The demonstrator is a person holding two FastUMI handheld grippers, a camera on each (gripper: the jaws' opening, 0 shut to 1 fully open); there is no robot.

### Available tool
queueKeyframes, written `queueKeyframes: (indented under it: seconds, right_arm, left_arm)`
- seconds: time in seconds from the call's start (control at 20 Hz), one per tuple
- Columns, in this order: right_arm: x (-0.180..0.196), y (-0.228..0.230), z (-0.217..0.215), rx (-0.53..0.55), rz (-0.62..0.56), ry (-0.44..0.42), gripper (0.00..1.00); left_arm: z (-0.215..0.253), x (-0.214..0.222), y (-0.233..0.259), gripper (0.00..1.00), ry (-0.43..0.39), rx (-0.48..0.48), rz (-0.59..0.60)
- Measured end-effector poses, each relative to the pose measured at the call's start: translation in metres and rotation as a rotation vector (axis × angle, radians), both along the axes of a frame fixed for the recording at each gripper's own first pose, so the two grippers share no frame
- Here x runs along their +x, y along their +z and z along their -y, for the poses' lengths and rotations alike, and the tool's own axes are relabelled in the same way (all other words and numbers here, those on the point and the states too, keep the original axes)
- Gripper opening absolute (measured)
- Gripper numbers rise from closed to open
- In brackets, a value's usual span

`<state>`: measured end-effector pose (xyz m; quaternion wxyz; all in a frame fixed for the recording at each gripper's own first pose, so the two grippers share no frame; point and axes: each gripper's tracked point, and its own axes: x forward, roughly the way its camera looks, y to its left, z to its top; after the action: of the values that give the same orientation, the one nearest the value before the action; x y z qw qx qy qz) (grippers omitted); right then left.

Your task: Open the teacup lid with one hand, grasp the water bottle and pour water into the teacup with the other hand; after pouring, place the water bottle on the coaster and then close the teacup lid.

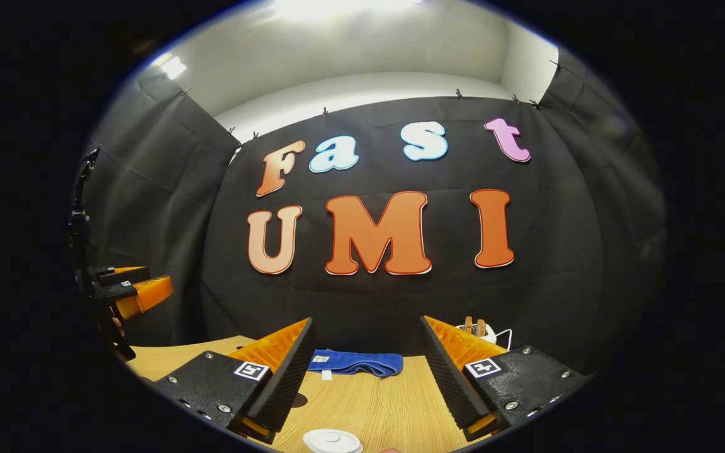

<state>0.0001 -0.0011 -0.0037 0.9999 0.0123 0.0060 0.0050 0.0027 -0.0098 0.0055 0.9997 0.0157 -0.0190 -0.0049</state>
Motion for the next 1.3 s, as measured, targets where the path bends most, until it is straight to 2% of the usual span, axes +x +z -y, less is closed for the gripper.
queueKeyframes:
  seconds: [0.15,0.35,0.8,1.05,1.3]
  right_arm:
    - [0.002,-0.007,0.002,0.007,-0.018,-0.009,0.97]
    - [0.002,-0.021,-0.004,0.024,-0.041,0.015,0.97]
    - [-0.007,-0.081,-0.018,0.016,-0.162,0.062,0.97]
    - [-0.012,-0.123,-0.029,0.019,-0.256,0.116,0.95]
    - [-0.017,-0.164,-0.038,0.049,-0.363,0.146,0.94]
  left_arm:
    - [0.000,0.000,-0.008,0.99,0.003,-0.024,-0.018]
    - [0.011,-0.003,-0.026,0.98,-0.050,-0.080,-0.063]
    - [0.039,-0.020,-0.067,0.98,-0.104,0.016,-0.112]
    - [0.058,-0.034,-0.095,0.98,-0.168,0.040,-0.160]
    - [0.056,-0.045,-0.122,1.00,-0.172,0.059,-0.221]
